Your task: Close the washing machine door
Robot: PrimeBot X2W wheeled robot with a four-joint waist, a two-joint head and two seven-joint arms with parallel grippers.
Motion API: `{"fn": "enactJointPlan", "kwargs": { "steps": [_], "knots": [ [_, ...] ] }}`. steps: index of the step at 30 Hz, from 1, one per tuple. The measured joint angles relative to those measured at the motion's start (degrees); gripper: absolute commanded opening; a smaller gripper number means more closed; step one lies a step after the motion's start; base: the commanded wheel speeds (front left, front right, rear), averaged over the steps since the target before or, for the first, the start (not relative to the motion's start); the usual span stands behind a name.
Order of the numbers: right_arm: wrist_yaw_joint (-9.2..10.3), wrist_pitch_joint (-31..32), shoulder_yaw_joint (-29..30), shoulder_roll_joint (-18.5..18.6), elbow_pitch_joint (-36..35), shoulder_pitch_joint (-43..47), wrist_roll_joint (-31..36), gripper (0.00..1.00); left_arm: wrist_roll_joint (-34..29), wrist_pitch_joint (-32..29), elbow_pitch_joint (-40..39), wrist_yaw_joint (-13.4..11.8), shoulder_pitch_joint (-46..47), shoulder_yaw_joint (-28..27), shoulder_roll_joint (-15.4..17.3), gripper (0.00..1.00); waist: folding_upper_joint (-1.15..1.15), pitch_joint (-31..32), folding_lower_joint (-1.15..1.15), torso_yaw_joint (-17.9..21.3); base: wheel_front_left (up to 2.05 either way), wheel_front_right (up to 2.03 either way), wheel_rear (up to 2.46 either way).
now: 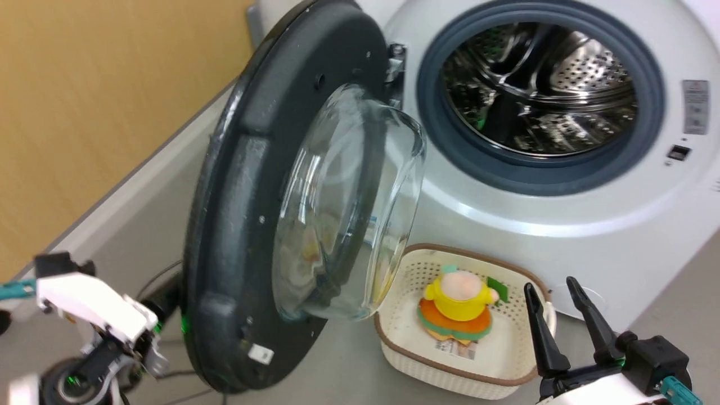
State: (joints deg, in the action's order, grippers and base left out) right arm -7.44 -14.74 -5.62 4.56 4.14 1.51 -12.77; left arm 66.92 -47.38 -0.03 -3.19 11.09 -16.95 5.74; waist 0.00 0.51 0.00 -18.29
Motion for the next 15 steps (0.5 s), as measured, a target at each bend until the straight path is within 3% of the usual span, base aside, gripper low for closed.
{"fn": "enactJointPlan", "kwargs": {
  "steps": [7,15],
  "knots": [
    [0.00,0.00,0.74,-0.44,-0.05,0.66,0.00,1.00,3.15,0.09,-6.13,-1.43,-7.65,6.19,-2.23,0.00,0.00,0.40,0.00,3.91,0.00,0.00,0.00],
    [0.00,0.00,0.71,-0.49,-0.01,0.68,0.04,1.00,10.09,8.67,-7.33,-2.09,-12.14,16.35,-2.64,0.00,0.00,-0.07,0.00,9.05,0.00,0.00,0.00]
  ]
}}
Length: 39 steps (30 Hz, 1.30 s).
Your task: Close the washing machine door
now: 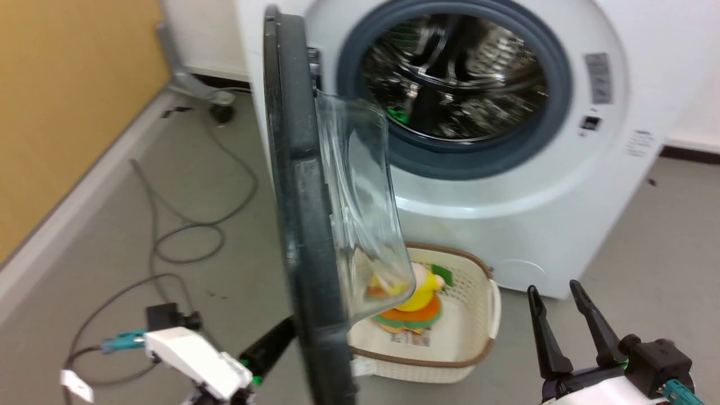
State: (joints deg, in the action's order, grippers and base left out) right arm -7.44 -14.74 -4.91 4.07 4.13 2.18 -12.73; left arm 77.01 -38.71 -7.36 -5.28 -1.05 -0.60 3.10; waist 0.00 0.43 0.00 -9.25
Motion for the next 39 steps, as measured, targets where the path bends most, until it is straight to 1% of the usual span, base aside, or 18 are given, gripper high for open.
{"fn": "enactJointPlan", "kwargs": {
  "steps": [7,8,9,12,14,17,19,21,26,31,35,39],
  "knots": [
    [0.00,0.00,0.14,0.42,-0.19,-0.21,0.03,1.00,6.56,11.91,2.48,1.04,1.03,9.09,-0.12,0.00,0.00,-1.62,0.00,6.47,0.00,0.00,0.00],
    [0.00,0.00,0.16,0.52,-0.16,-0.34,0.02,1.00,7.55,15.23,3.72,1.78,2.30,11.13,-0.07,0.00,0.00,-2.17,0.00,8.57,0.00,0.00,0.00],
    [0.00,0.00,0.16,0.52,-0.16,-0.34,0.02,1.00,7.55,15.23,3.72,1.78,2.30,11.13,-0.07,0.00,0.00,-2.17,0.00,8.57,0.00,0.00,0.00],
    [0.00,0.00,-0.03,0.57,-0.20,-0.71,0.01,1.00,9.77,20.62,5.86,2.89,4.96,13.67,-0.11,0.00,0.00,-3.09,0.00,11.94,0.00,0.00,0.00],
    [0.00,0.00,-0.01,0.59,-0.19,-0.99,-0.12,1.00,10.07,24.27,7.53,3.67,7.15,15.03,-0.13,0.00,0.00,-3.77,0.00,14.26,0.00,0.00,0.00],
    [0.00,0.00,-0.14,0.59,-0.16,-1.55,-0.40,1.00,11.77,29.94,10.01,4.94,10.10,16.31,-0.20,0.00,0.00,-4.83,0.00,17.79,0.00,0.00,0.00],
    [0.00,0.00,-0.16,0.53,-0.18,-1.61,-0.47,1.00,11.71,32.71,11.83,5.46,12.07,17.06,-0.10,0.00,0.00,-5.59,0.00,20.10,0.00,0.00,0.00],
    [0.00,0.00,-0.21,0.47,-0.16,-1.77,-0.67,1.00,11.29,34.76,13.97,5.92,14.33,18.02,-0.03,0.00,0.00,-6.44,0.00,22.34,0.00,0.00,0.00],
    [0.00,0.00,-0.64,0.01,-0.09,-2.59,-1.55,1.00,11.45,39.22,19.23,5.91,21.56,19.97,-0.25,0.00,0.00,-8.66,0.00,27.43,0.00,0.00,0.00],
    [0.00,0.00,-1.77,-0.42,0.11,-3.38,-1.99,1.00,11.47,43.03,25.60,5.79,29.29,19.95,-0.27,0.00,0.00,-10.55,0.00,31.95,0.00,0.00,0.00],
    [0.00,0.00,-1.93,-0.57,0.24,-3.70,-2.46,1.00,11.45,45.71,30.94,5.75,34.70,19.80,-0.33,0.00,0.00,-11.74,0.00,34.60,0.00,0.00,0.00],
    [0.00,0.00,-1.69,-0.64,0.34,-3.70,-2.47,1.00,12.06,47.07,35.65,6.86,38.00,20.13,-0.38,0.00,0.00,-12.35,0.00,35.54,0.00,0.00,0.00]
  ]
}}
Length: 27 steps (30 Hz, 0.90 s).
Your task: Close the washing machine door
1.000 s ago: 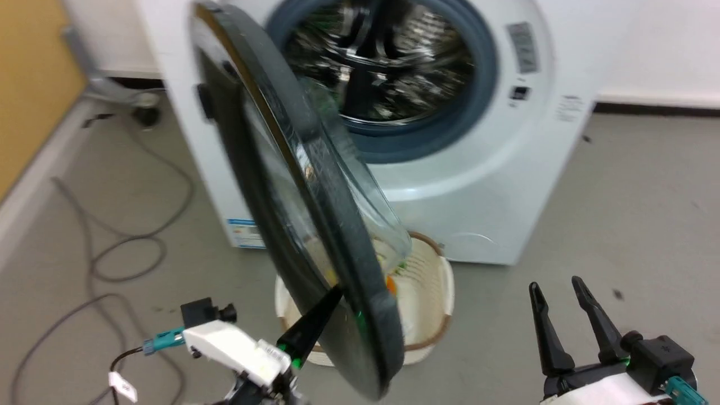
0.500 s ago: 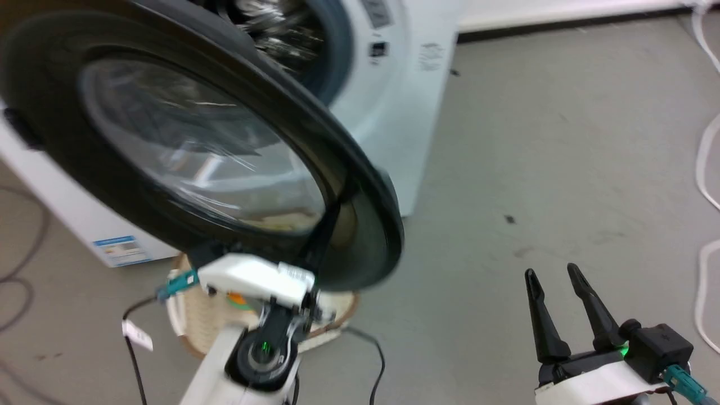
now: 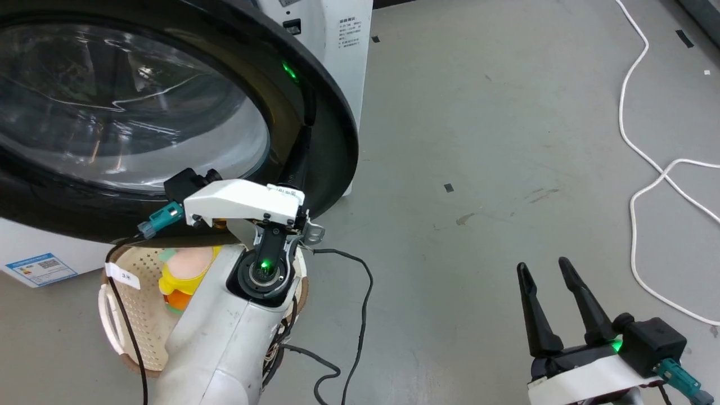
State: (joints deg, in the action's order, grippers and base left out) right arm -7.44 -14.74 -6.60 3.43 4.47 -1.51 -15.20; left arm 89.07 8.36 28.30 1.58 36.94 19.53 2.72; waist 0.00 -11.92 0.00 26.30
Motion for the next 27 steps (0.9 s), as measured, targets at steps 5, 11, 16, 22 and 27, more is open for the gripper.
{"fn": "enactJointPlan", "kwargs": {
  "steps": [5,11,16,22,27],
  "knots": [
    [0.00,0.00,0.87,-0.12,-0.15,0.03,0.10,1.00,2.10,0.87,2.76,2.66,0.34,1.92,0.00,0.00,0.00,0.81,0.00,-1.65,0.00,0.00,0.00],
    [0.00,-0.01,2.05,-0.18,-0.89,0.19,1.09,1.00,-1.80,2.80,2.49,4.67,-3.60,7.40,0.35,0.00,0.00,2.93,0.00,-5.57,0.00,0.00,0.00],
    [0.00,0.00,2.64,0.15,-1.08,1.32,1.14,1.00,-15.92,5.55,-0.81,5.12,-8.18,14.06,5.35,0.00,0.00,5.32,0.00,-9.67,0.00,0.00,0.00],
    [0.00,-0.01,2.88,0.58,-1.20,2.72,1.22,1.00,-31.39,6.36,-9.16,1.46,-14.36,12.04,10.99,0.00,0.00,8.21,0.00,-15.09,0.00,0.00,0.00],
    [0.00,-0.01,2.71,1.05,-1.30,3.69,1.31,1.00,-45.71,6.39,-18.37,-4.24,-20.52,6.37,14.36,0.00,0.00,10.14,0.00,-19.51,0.00,0.00,0.00]
  ]
}}
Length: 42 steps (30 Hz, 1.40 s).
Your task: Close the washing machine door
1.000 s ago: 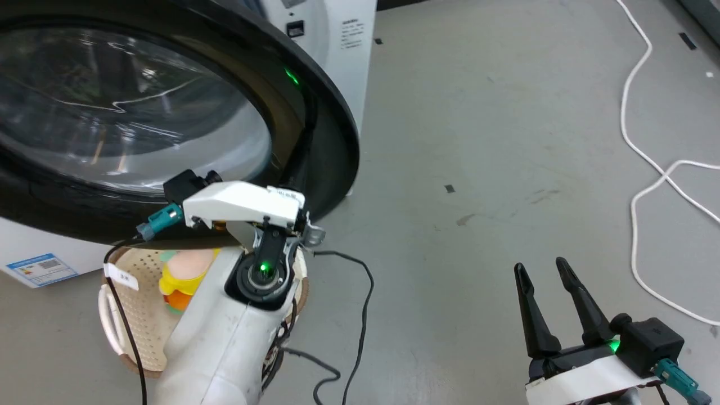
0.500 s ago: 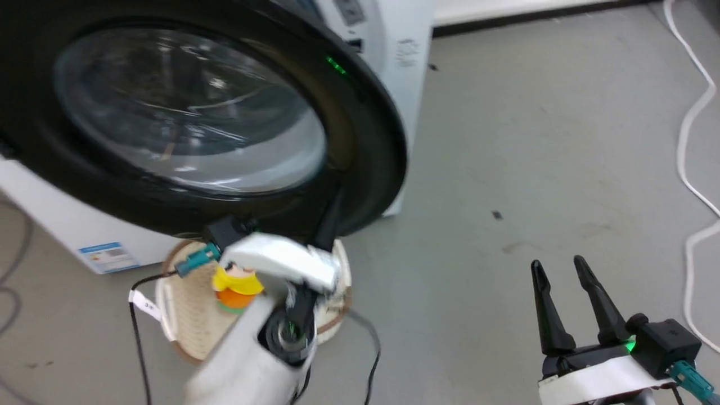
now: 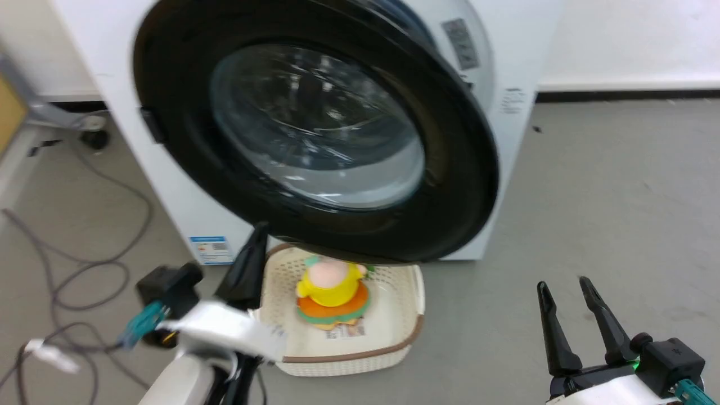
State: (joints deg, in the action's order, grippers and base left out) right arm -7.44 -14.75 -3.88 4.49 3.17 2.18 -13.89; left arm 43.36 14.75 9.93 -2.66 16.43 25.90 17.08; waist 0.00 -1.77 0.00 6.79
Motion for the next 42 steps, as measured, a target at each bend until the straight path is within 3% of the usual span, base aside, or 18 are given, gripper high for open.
{"fn": "enactJointPlan", "kwargs": {
  "steps": [5,9,10,11,12,27,28,29,34,42],
  "knots": [
    [0.00,0.00,-0.22,0.14,-0.12,0.24,0.27,1.00,-9.80,0.00,-7.65,-4.66,-7.89,-6.11,0.92,0.00,0.00,1.39,0.00,-3.52,0.00,0.00,0.00],
    [0.00,0.09,-0.34,0.21,0.00,0.29,0.32,1.00,-15.37,0.01,-11.67,-6.84,-13.96,-9.05,1.14,0.00,0.00,1.98,0.00,-5.29,0.00,0.00,0.00],
    [0.00,0.09,-0.35,0.21,0.03,0.31,0.31,1.00,-16.33,0.01,-12.22,-7.03,-15.27,-9.32,0.92,0.30,0.00,2.06,0.00,-5.63,0.00,0.00,0.00],
    [0.00,0.09,-0.34,0.24,0.07,0.32,0.32,1.00,-17.34,0.01,-12.62,-7.30,-16.45,-9.47,0.73,0.97,0.00,2.13,0.00,-5.93,0.00,0.00,0.00],
    [0.00,0.09,-0.33,0.26,0.11,0.36,0.31,1.00,-18.59,0.00,-12.90,-7.35,-17.45,-9.71,0.46,1.00,0.00,2.18,0.00,-6.22,0.00,0.00,0.00],
    [0.00,0.10,-0.75,0.41,0.33,1.49,1.00,1.00,-25.13,0.00,-10.07,-7.32,-20.62,-7.99,-3.53,1.00,0.00,2.13,0.00,-10.28,0.00,0.00,0.00],
    [0.00,0.11,-1.29,0.64,0.25,1.48,0.93,0.45,-25.24,0.00,-10.05,-7.33,-20.61,-7.89,-3.52,1.00,0.00,1.96,0.00,-10.60,0.00,0.00,0.00],
    [0.00,0.11,-1.80,0.96,0.08,1.44,0.77,0.00,-25.50,0.00,-10.06,-7.32,-20.60,-7.69,-3.53,1.00,0.00,1.70,0.00,-10.89,0.00,0.00,0.00],
    [0.00,1.59,-4.98,3.90,-0.66,-0.43,-1.10,0.00,-26.43,0.00,-10.18,-7.31,-19.96,-6.75,-3.99,1.00,0.00,-0.41,0.00,-12.51,0.00,0.00,0.00],
    [0.00,6.10,-8.84,13.15,-0.96,-12.27,-4.36,0.00,-27.75,0.00,-10.70,-6.73,-16.41,-6.26,-5.43,1.00,0.00,-5.78,0.00,-15.14,0.00,0.00,0.00]
  ]
}}
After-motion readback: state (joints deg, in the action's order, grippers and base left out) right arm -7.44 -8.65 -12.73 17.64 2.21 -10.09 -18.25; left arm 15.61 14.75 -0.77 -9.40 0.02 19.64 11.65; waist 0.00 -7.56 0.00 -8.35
